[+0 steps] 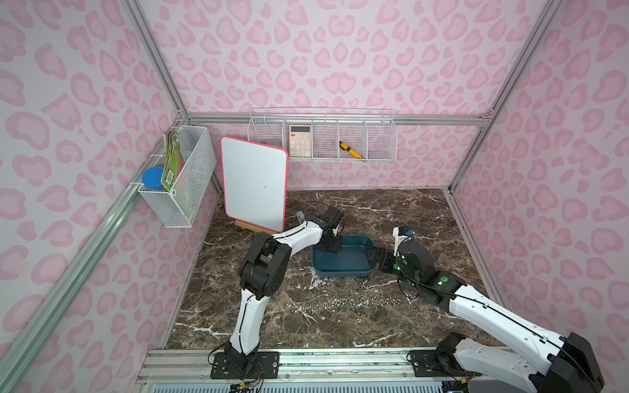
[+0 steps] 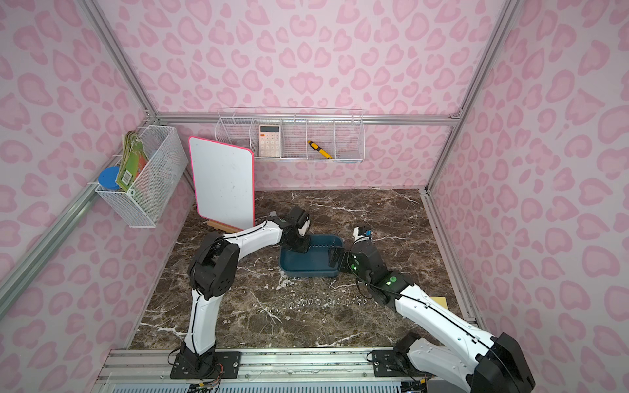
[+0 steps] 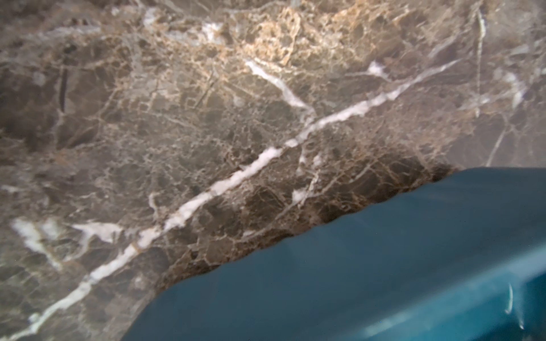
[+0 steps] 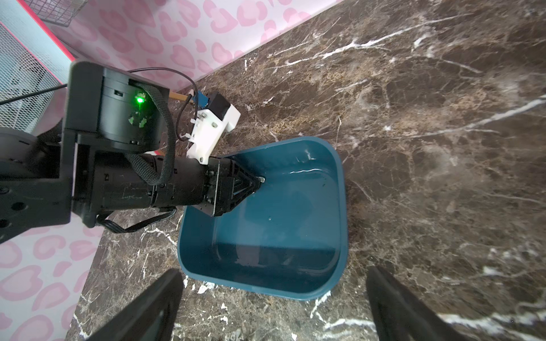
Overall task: Take out the wing nut from the storage box
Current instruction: Pick up the wing nut from the storage box.
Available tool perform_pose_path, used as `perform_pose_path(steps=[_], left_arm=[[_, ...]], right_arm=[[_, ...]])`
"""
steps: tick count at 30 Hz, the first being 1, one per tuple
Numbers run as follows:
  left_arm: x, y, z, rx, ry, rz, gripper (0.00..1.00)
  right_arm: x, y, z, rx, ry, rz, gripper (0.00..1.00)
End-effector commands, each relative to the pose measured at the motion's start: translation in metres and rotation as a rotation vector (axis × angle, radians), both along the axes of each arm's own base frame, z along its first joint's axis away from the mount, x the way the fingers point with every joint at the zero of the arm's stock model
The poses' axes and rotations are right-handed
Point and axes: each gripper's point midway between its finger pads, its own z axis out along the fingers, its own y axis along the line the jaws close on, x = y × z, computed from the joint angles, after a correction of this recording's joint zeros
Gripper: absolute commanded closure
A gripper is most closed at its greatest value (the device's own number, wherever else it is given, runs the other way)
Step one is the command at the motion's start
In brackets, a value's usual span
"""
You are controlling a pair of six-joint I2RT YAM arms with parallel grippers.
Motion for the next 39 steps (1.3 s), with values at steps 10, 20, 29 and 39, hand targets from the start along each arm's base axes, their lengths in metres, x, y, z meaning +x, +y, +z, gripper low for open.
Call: perform_pose_path(steps=[10,20,29,39], left_arm=[[-0.006,-0.003,0.009,-0.033,0.004,0.020,0.93],[-0.030,-0.016,0.060,-0.219,0.022,0.036,0.94],[-0.059,-0.025,0.106,-0.390,0.054,0.017,0.94],[-0.081,-0.030,0.128,-0.499,0.089,0.003,0.94]], right_arm=[[0.000,0.002,-0.001,0.018,0.012,-0.003,0.01],[0.013,0.014,-0.003,0.062,0.037,0.016,0.01],[0.027,0.032,0.005,0.215,0.022,0.111,0.27],[0.036,0.073,0.001,0.268,0.079,0.264,0.69]])
